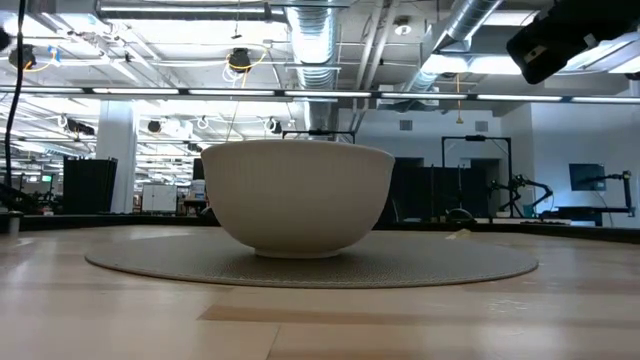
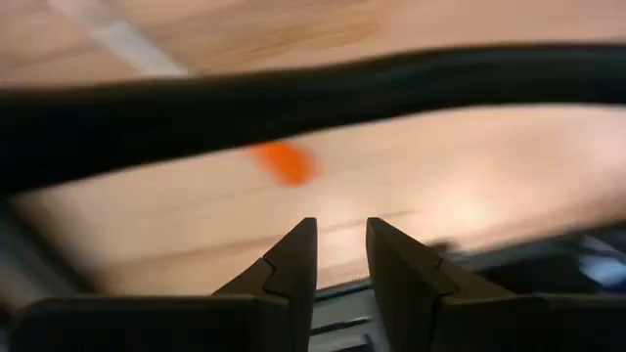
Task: Pick & Place Utensil
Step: Put the orange fork in the white bowl on the gray placemat
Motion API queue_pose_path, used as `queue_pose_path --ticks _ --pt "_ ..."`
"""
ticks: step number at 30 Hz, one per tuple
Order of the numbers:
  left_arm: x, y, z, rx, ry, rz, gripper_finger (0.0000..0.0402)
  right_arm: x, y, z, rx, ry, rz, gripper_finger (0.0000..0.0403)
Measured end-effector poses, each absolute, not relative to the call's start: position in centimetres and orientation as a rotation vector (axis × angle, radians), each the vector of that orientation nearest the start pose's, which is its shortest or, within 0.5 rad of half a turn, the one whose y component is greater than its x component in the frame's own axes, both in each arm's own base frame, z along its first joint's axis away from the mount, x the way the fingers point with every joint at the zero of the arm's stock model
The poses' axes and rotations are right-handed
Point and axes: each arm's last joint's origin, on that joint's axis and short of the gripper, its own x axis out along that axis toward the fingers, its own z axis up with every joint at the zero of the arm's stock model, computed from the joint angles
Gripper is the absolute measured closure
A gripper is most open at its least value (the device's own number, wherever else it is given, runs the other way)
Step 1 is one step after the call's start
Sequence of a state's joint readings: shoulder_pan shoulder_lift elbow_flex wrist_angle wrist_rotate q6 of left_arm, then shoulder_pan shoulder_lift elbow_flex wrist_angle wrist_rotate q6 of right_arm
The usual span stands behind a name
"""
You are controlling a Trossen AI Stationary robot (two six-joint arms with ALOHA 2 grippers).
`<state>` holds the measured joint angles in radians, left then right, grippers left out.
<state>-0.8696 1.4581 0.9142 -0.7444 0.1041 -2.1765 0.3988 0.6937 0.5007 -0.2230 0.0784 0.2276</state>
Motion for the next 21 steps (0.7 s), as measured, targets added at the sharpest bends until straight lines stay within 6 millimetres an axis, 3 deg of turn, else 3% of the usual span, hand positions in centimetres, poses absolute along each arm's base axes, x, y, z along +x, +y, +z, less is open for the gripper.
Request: queue_pose_path --ticks 4,10,14,21 --pt "15.8 -19.7 18.8 -1.227 1.396 0.964 0.0309 14.6 5.9 24.5 0.124 0.439 0.268 0.0300" --pt "15.4 -19.2 16.0 -1.137 1.383 1.106 0.0309 14.6 5.9 24.5 0.125 0.439 0.267 0.0300" --pt "14.8 -18.6 14.5 -1.094 1.398 1.173 0.0309 14.6 5.9 24.5 0.125 0.439 0.267 0.0300" --pt "14.3 -17.9 13.7 -1.074 1.369 1.206 0.0309 14.6 5.9 24.5 0.132 0.440 0.265 0.0300"
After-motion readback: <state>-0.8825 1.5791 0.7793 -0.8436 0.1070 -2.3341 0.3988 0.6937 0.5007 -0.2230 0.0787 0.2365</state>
